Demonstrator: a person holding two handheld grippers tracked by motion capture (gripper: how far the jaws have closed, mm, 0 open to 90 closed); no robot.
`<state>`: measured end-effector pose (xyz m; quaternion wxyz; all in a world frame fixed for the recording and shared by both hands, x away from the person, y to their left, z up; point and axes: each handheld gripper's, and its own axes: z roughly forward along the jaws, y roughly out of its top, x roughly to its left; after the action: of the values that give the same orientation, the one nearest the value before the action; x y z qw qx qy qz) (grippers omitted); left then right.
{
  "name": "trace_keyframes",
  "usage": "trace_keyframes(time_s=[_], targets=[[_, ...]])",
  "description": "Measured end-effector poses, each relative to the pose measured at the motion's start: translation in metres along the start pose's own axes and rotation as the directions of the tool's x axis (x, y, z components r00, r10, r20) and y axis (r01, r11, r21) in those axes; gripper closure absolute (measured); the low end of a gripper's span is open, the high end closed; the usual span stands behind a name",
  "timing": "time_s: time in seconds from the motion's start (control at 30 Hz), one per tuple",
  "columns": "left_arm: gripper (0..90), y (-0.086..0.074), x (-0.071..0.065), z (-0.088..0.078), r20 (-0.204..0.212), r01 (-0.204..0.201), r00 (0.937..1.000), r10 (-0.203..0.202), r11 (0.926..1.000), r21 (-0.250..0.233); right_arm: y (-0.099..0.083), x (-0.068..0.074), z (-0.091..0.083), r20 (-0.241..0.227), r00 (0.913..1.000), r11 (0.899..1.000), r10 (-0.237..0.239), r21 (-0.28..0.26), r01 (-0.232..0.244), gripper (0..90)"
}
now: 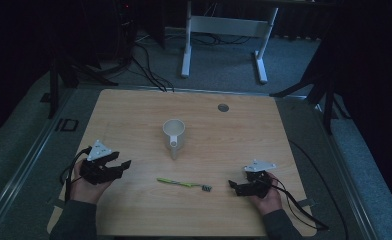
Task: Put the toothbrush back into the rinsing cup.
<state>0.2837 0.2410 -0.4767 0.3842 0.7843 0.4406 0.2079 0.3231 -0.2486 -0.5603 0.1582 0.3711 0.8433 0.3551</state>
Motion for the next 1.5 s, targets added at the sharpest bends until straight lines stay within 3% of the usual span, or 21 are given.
trace_keyframes(time_s=[0.87, 1.13, 1.17, 1.5], targets=[[42.9, 0.025, -0.006, -0.006, -0.011, -0.113, 0.9935, 0.113, 0.9936, 0.0, 0.0, 0.0, 0.0, 0.0, 1.0, 1.0, -0.001, -0.001, 0.001, 13.5], [42.5, 0.036, -0.012, -0.005, 0.01, -0.164, 0.9863, 0.164, 0.9863, 0.01, 0.0, 0.0, 0.0, 0.0, 1.0, 1.0, -0.001, -0.001, 0.001, 13.5], [42.6, 0.038, -0.014, -0.005, 0.013, -0.182, 0.9833, 0.182, 0.9832, 0.013, 0.0, 0.0, 0.0, 0.0, 1.0, 1.0, -0.001, 0.0, 0.001, 13.5], [42.0, 0.048, -0.022, -0.001, 0.019, -0.231, 0.9729, 0.231, 0.9726, 0.025, 0.0, 0.0, 0.0, 0.0, 1.0, 1.0, 0.001, -0.001, -0.001, 13.5]])
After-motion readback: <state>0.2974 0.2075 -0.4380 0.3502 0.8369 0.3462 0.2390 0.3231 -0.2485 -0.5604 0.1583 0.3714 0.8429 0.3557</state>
